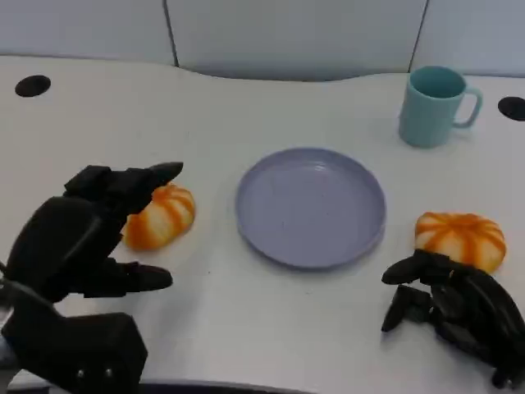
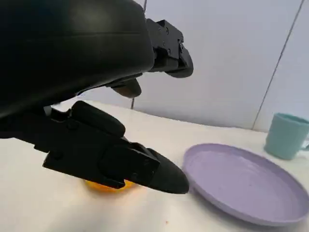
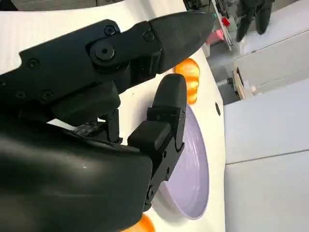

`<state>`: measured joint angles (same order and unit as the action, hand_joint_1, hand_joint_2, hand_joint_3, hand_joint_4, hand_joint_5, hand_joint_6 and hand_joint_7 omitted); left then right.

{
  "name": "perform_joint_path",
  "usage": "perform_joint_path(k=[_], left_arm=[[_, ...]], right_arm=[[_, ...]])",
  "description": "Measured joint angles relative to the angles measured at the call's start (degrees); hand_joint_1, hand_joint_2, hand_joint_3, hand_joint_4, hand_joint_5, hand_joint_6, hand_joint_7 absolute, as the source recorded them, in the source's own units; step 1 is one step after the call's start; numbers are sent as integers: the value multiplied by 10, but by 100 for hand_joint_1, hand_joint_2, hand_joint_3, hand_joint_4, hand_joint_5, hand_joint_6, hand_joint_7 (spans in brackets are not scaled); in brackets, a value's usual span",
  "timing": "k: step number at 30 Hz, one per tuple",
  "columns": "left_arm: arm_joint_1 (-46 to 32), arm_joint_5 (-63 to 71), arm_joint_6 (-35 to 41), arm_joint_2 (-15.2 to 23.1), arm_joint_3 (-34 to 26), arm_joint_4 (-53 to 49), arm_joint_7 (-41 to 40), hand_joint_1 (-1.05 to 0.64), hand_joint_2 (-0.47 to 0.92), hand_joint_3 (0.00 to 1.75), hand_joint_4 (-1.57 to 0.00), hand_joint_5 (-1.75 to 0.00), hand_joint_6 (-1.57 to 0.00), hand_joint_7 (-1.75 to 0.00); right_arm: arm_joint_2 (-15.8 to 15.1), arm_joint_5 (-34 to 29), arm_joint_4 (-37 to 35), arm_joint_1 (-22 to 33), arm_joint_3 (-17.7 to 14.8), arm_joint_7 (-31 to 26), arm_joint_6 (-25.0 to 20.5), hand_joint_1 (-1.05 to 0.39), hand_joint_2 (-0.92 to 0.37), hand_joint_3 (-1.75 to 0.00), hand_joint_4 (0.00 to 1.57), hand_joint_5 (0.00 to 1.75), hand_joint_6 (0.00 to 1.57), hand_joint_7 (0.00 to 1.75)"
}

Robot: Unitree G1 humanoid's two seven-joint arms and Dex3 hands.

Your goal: Grasp the bread from the table and place it into the plate.

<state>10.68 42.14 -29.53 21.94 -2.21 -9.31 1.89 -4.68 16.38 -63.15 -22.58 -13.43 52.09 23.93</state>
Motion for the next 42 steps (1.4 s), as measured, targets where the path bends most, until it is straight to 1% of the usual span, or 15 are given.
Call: perform_joint_path(k=[5,10,15,20,24,29,33,38,42], left_arm=[[37,72,86,29,43,15,-2,-84,88,0,-1,-41,-11,-15],[73,78,130,39,76,5,-1,-83,87,0,-1,-39,-14,-11],[137,70,156,49,116,-83,23,-84,88,0,-5,-33,-19,-6],[209,67,163,49,163,-197,28,-85,89,0,-6,-30,-19,-3],[262,67,178,43,198,-282,28,-85,89,0,-5,-30,-19,-2],[317,68,187,24,243,-380,25,-88,88,0,-3,-31,-20,-2],[350,66,189,2,267,-455,19,-89,87,0,-1,-32,-22,-2],[389,66,195,-26,298,-537,3,-90,87,0,-1,-35,-23,-2],[400,66,197,-44,315,-582,-14,-90,88,0,-1,-35,-23,-2]], right_arm=[[1,0,1,0,0,1,0,-52,-92,-10,66,137,72,88],[1,0,2,1,0,2,-5,-52,-92,-9,65,137,73,88],[1,0,7,2,0,0,-7,-53,-92,-10,64,138,73,88],[2,0,8,5,1,2,3,-54,-92,-10,64,139,72,88],[3,1,5,5,-1,4,3,-52,-92,-9,64,138,73,87],[3,1,11,9,1,0,5,-53,-92,-10,63,138,72,89],[3,2,15,11,1,6,3,-55,-92,-9,63,137,74,90],[4,-2,37,23,7,-10,3,-53,-92,-11,63,137,72,91],[5,5,37,26,5,5,-3,-54,-92,-9,63,139,71,91]])
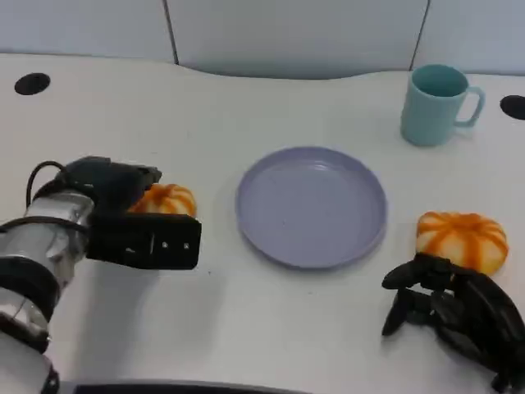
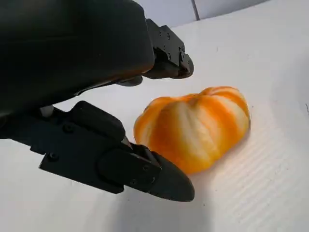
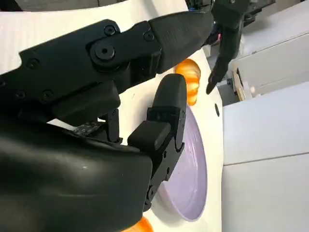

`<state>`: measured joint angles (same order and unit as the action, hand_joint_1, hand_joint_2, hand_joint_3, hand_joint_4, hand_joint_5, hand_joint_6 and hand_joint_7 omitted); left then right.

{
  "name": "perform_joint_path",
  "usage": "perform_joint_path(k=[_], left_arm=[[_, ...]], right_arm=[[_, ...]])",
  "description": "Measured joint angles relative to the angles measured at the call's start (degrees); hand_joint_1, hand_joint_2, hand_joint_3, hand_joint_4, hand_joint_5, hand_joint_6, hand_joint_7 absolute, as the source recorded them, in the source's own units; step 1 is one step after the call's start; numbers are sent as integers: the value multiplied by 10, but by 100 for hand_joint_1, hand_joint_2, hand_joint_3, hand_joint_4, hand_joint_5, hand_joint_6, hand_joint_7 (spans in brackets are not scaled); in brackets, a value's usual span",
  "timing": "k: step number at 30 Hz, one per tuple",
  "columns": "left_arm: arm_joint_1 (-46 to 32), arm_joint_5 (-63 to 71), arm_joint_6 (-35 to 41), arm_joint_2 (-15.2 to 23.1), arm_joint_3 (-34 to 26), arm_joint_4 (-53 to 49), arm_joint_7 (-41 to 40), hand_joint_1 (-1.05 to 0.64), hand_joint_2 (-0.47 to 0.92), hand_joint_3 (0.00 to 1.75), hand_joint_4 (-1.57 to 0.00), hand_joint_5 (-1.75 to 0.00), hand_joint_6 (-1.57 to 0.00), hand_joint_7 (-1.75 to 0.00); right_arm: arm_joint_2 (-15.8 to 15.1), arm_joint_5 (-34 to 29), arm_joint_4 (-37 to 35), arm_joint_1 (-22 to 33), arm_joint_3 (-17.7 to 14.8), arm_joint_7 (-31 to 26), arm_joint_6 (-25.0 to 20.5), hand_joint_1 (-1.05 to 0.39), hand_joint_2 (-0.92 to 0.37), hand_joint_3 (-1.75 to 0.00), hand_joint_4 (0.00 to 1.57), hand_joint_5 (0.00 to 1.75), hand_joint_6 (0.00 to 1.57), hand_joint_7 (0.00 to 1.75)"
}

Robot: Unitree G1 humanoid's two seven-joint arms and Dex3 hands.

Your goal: Grasp the bread from the table and place it into the plate.

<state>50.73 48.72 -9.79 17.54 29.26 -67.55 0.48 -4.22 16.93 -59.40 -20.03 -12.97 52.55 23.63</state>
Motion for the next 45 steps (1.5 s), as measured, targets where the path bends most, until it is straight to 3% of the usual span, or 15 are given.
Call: perform_joint_path(k=[17,36,40,44,45], left_arm=[[33,2,43,-41,57,-79,-52,-86,87,0,0,-28,-19,0],[39,-11,52,-67,69,-92,-65,-85,86,0,-1,-31,-21,-1],[40,-21,52,-70,66,-93,-64,-83,84,0,-8,-37,-26,-3],[40,-35,53,-74,56,-95,-65,-77,80,0,-27,-48,-44,-10],[40,-38,54,-75,55,-96,-65,-71,79,0,-34,-51,-55,-13]], right_arm=[[0,6,26,14,3,5,-17,-52,-92,-12,63,146,69,95],[0,15,23,19,2,14,-9,-53,-92,-13,62,146,70,96],[0,14,38,27,8,13,-10,-53,-92,-11,61,148,66,100],[0,18,54,32,9,14,-37,-53,-92,-9,65,145,70,92],[-1,21,58,34,9,14,-45,-53,-92,-8,65,145,71,91]])
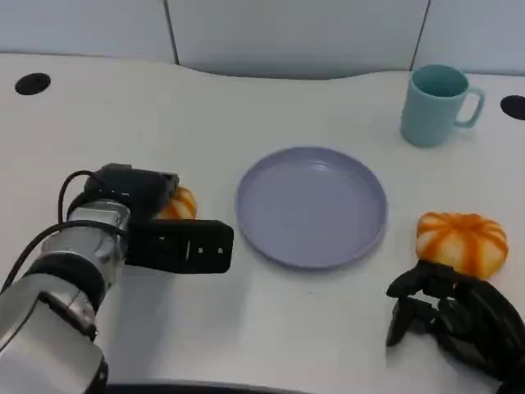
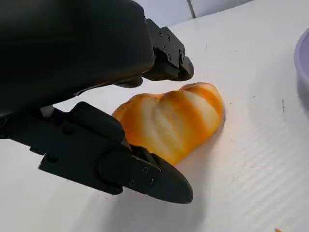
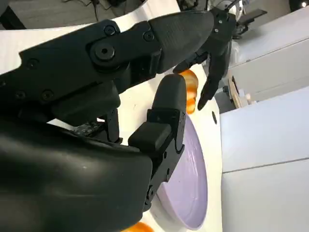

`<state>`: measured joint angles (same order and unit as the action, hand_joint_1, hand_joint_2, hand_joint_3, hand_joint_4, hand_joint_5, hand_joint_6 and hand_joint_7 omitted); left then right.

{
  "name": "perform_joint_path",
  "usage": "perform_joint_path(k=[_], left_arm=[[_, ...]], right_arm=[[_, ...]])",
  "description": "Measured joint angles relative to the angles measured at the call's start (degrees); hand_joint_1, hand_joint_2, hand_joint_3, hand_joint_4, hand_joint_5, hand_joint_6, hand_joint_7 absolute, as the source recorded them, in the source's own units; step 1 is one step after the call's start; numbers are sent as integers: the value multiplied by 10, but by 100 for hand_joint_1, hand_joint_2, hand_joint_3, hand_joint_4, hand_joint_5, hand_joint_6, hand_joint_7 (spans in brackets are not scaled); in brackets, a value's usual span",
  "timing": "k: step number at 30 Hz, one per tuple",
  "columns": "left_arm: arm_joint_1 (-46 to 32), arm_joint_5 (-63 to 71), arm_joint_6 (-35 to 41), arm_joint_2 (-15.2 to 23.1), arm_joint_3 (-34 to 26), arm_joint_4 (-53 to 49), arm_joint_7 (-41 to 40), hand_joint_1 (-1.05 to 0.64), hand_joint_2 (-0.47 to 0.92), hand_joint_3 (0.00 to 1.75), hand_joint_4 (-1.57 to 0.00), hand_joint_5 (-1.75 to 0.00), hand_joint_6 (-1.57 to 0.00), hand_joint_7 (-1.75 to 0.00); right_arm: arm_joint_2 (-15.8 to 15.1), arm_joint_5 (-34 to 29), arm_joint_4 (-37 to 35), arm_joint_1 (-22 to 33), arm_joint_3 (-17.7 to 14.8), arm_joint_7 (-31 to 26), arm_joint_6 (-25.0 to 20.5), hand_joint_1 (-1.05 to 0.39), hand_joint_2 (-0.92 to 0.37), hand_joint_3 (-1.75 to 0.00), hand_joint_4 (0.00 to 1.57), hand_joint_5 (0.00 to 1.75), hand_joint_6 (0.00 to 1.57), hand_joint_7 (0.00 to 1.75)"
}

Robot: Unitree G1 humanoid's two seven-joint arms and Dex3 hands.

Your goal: Grasp the bread from the table and place it into the plate.

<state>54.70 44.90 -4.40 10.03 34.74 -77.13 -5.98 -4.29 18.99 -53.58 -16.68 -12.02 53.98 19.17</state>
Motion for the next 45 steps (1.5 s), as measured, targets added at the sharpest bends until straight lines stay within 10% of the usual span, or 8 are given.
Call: perform_joint_path(k=[7,13,18,23,29,35,38,45], left_arm=[[0,-23,-6,-2,-20,0,-16,-54,78,0,-57,-117,-96,-22],[-9,-16,-23,1,-13,0,-72,-39,80,0,-77,-151,-73,-96],[-15,-9,-24,1,-7,0,-106,-40,84,1,-80,-172,-88,-80],[-20,-5,-36,7,-3,-1,-119,-37,90,1,-76,-154,-100,-52],[-22,-9,-45,10,-10,-1,-120,-34,92,7,-75,-136,-86,-89],[-28,-29,-70,17,-31,-1,-122,-36,91,0,-81,-114,-100,-41],[-28,-44,-82,22,-46,0,-122,-29,91,2,-76,-168,-65,-156],[-24,-68,-130,32,-74,8,-127,-20,89,5,-81,-175,-62,-175]], right_arm=[[0,10,1,4,-3,8,-1,-54,-92,-6,70,139,77,80],[0,16,5,7,-5,10,-7,-55,-92,-9,68,139,78,79],[0,17,1,6,-5,10,-7,-54,-92,-7,68,139,77,79],[0,22,-5,3,-9,15,-10,-54,-92,-7,68,140,78,79],[0,20,-6,2,-8,13,-7,-55,-92,-8,69,140,78,80],[-1,17,-3,2,-5,10,-9,-55,-92,-11,67,140,77,82],[-2,17,-4,0,-4,8,-15,-54,-92,-7,67,142,77,81],[0,17,-16,-7,-7,4,-1,-54,-92,-8,64,145,76,83]])
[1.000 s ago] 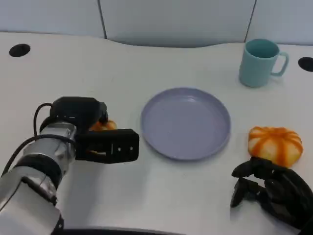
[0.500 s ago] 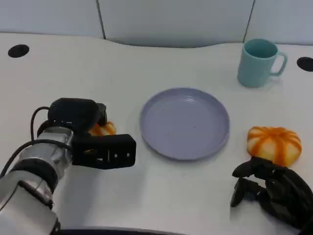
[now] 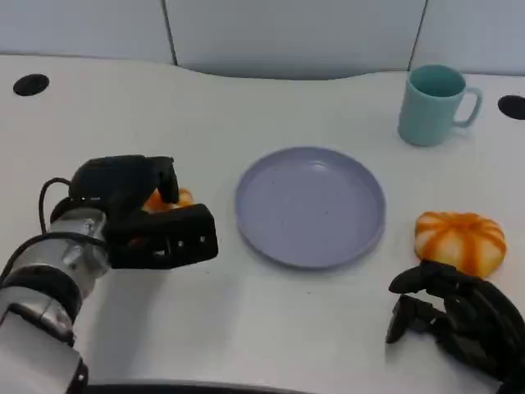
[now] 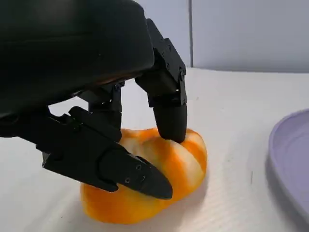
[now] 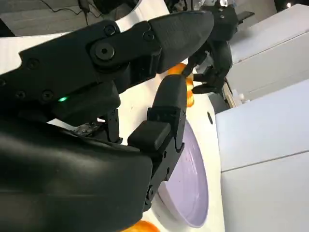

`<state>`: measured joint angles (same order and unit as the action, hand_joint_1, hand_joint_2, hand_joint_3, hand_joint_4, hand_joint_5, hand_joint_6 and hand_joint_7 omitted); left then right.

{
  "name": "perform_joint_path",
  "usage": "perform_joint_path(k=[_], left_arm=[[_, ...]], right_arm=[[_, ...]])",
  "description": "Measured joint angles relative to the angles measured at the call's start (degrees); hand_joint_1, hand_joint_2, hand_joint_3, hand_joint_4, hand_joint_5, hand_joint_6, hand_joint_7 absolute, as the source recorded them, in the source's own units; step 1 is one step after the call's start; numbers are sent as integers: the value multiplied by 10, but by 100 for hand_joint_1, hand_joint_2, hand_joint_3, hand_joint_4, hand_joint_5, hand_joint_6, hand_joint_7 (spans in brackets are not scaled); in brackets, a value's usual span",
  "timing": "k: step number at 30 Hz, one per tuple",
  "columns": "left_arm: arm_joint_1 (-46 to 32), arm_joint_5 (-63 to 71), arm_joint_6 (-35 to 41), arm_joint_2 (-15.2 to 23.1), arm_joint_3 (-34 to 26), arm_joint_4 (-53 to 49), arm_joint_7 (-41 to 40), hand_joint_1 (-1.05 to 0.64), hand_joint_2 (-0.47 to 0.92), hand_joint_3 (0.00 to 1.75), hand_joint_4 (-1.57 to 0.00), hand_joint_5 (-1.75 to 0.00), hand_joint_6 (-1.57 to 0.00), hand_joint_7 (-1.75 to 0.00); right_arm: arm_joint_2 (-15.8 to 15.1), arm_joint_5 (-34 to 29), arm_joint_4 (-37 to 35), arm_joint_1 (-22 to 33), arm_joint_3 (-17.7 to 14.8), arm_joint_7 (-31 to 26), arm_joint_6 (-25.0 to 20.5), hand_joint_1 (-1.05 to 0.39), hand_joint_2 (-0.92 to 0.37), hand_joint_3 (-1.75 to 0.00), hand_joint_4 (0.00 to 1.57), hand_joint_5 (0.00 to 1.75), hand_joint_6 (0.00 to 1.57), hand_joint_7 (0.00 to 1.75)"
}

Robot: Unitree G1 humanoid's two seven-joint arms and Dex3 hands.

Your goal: Grasp the bread from the table and place it into the plate.

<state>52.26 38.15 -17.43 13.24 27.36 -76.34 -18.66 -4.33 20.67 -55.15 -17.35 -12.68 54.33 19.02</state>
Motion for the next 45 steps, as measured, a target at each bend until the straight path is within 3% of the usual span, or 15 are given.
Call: perform_joint_path(k=[9,10,11,12,13,14,17,28,40,45], left_arm=[[21,-9,-37,7,-23,15,-29,-13,87,8,-82,-175,-64,-173],[23,-11,-39,7,-26,16,-29,-13,87,7,-79,-175,-68,-160],[25,-16,-41,7,-30,16,-29,-14,86,6,-79,-172,-77,-135],[27,-19,-42,8,-33,17,-29,-16,86,4,-78,-174,-81,-128],[29,-21,-45,9,-35,19,-29,-17,85,3,-79,-174,-79,-136],[30,-23,-49,11,-36,21,-29,-17,87,3,-80,-174,-71,-158],[34,-24,-66,15,-38,24,-29,-13,88,3,-84,-175,-69,-173],[62,-4,-99,-1,-16,36,-50,-16,86,2,-91,-175,-70,-175],[84,8,-108,-52,11,38,-58,-20,88,4,-94,-175,-73,-175],[92,17,-107,-85,25,38,-49,-23,89,6,-94,-175,-73,-175]], right_arm=[[1,1,-6,-5,2,-8,-1,-51,-92,-8,65,146,75,84],[1,1,-7,-7,2,-8,-1,-51,-92,-8,65,146,75,83],[1,1,-10,-8,1,-7,-1,-53,-92,-9,65,146,76,84],[1,0,-11,-9,2,-8,3,-52,-92,-9,64,145,76,84],[2,-1,-13,-9,2,-9,8,-51,-92,-9,64,145,75,84],[2,-1,-15,-9,2,-10,13,-52,-92,-9,63,145,75,85],[3,-2,-19,-9,3,-11,22,-52,-92,-9,63,146,75,86],[3,-3,-33,-20,4,-14,20,-52,-92,-8,65,144,74,87],[5,-6,-44,-26,4,-9,30,-51,-92,-5,66,142,75,85],[9,-11,-36,-25,9,-17,28,-53,-92,-9,64,147,70,93]])
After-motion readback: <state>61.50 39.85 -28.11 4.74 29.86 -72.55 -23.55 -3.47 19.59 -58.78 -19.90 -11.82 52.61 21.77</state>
